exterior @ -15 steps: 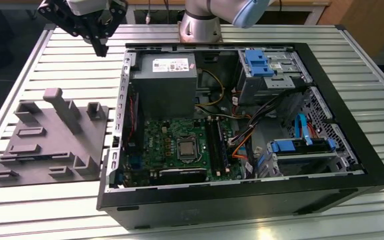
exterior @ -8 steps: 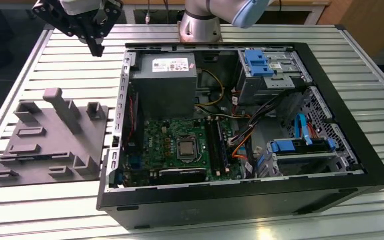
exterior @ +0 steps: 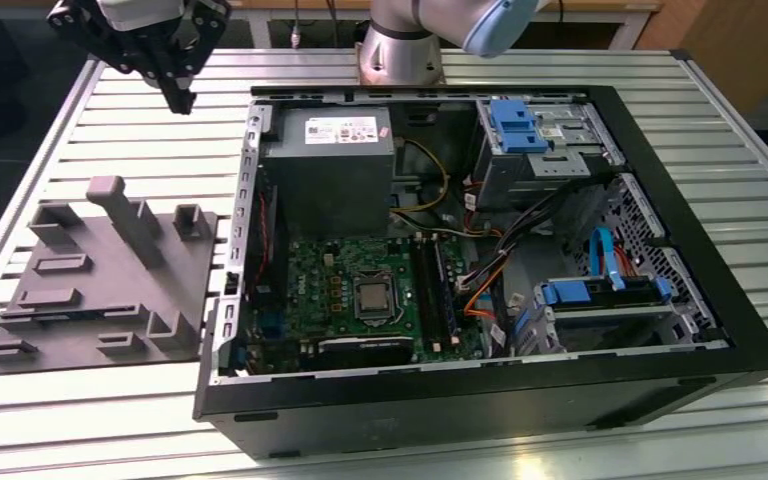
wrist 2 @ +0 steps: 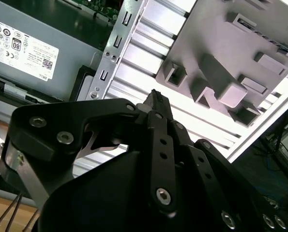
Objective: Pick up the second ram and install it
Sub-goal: 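Reach for the second ram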
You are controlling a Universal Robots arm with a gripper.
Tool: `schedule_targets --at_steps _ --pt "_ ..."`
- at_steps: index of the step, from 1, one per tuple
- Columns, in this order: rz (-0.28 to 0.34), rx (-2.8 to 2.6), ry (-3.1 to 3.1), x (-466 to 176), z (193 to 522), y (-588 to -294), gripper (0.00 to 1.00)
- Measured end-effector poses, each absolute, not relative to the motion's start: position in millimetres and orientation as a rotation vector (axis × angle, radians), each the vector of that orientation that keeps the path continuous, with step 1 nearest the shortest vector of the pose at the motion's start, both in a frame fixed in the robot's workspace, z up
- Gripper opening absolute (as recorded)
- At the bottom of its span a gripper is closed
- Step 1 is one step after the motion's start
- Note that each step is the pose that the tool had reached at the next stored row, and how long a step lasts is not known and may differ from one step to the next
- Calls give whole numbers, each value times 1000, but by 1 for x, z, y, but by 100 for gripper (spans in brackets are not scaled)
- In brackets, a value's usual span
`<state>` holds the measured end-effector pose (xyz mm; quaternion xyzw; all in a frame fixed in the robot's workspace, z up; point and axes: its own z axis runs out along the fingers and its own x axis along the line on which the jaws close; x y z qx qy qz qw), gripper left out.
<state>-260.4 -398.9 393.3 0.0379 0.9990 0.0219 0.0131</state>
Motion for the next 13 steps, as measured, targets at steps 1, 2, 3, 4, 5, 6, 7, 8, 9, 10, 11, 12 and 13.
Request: schedule_targets --at_steps 1,2,3,4,5,6,7,8,9,10,11,12,13 --pt "68 118 3112 -262 393 -399 11" --pt "68 118 3112 -263 393 -399 11" --pt "68 118 3113 -264 393 -399 11" --pt "68 118 3113 -265 393 -399 11" --pt "68 118 3112 -266 393 -399 11" --pt "68 118 3112 -267 393 -399 11" --pt "68 118 3113 -268 393 -399 11" --pt "68 118 3112 -269 393 -399 11" --pt "68 118 3112 -270 393 -399 11" --pt "68 118 3112 -271 393 -399 11" --pt "68 118 3112 -272 393 -399 11" --pt "68 118 3112 -274 393 -399 11" --pt "68 118 3112 -275 393 -399 11"
